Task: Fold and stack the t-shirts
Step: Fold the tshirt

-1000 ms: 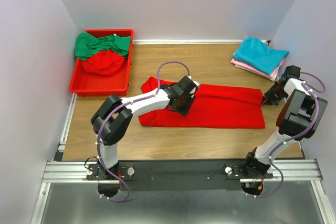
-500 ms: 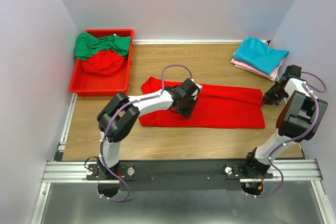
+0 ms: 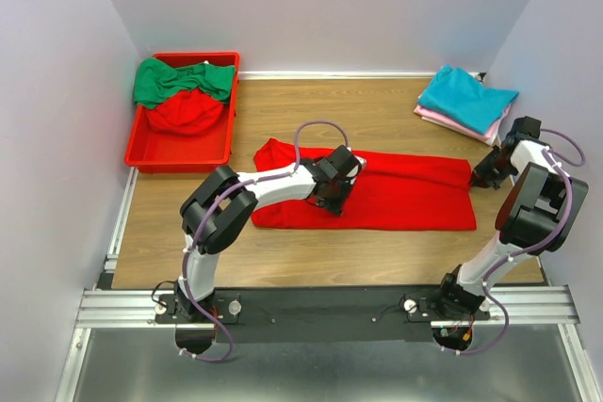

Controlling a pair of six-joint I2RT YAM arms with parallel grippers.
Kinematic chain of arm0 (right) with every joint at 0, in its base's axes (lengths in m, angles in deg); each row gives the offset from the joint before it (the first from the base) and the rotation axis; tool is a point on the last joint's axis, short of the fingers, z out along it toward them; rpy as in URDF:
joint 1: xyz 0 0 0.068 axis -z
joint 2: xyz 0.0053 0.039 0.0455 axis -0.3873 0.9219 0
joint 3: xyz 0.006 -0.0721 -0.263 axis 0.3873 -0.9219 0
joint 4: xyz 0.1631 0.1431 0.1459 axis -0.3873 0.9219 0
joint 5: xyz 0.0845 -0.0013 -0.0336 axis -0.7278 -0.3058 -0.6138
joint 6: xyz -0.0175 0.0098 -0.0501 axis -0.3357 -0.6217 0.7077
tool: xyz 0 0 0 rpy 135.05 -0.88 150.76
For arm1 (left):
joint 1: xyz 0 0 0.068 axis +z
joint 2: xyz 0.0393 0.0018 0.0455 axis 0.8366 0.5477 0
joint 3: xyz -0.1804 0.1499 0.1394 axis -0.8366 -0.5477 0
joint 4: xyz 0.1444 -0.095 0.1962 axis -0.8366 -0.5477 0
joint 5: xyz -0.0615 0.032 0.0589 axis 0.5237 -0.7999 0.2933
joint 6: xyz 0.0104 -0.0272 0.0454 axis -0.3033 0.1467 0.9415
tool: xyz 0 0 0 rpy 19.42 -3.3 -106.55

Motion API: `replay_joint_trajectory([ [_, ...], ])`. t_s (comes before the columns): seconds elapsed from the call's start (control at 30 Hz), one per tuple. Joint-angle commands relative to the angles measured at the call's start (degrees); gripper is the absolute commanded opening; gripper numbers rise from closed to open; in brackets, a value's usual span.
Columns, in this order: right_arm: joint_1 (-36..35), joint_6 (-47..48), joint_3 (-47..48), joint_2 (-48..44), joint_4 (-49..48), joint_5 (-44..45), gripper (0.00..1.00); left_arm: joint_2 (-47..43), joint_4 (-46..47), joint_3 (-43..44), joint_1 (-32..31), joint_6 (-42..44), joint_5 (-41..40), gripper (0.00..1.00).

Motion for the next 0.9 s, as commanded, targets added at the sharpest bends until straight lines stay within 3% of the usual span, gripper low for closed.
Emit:
replay_joint_trajectory([
  [0.0, 0.42, 0.31, 1.37, -1.81, 1.63, -1.36, 0.15, 1.09, -1.33, 0.44, -0.9, 0.24, 0.73, 0.0],
  [0.4, 0.42, 0.49, 2.78, -2.51, 2.86, -0.13, 0.15, -5.32, -4.67, -0.09, -0.9, -0.19, -2.7, 0.0],
  [0.87, 0.5, 0.75, 3.57, -2.95, 3.83, 0.84, 0.14, -9.37, -5.55, -2.55, -0.98, -1.25, -1.03, 0.0],
])
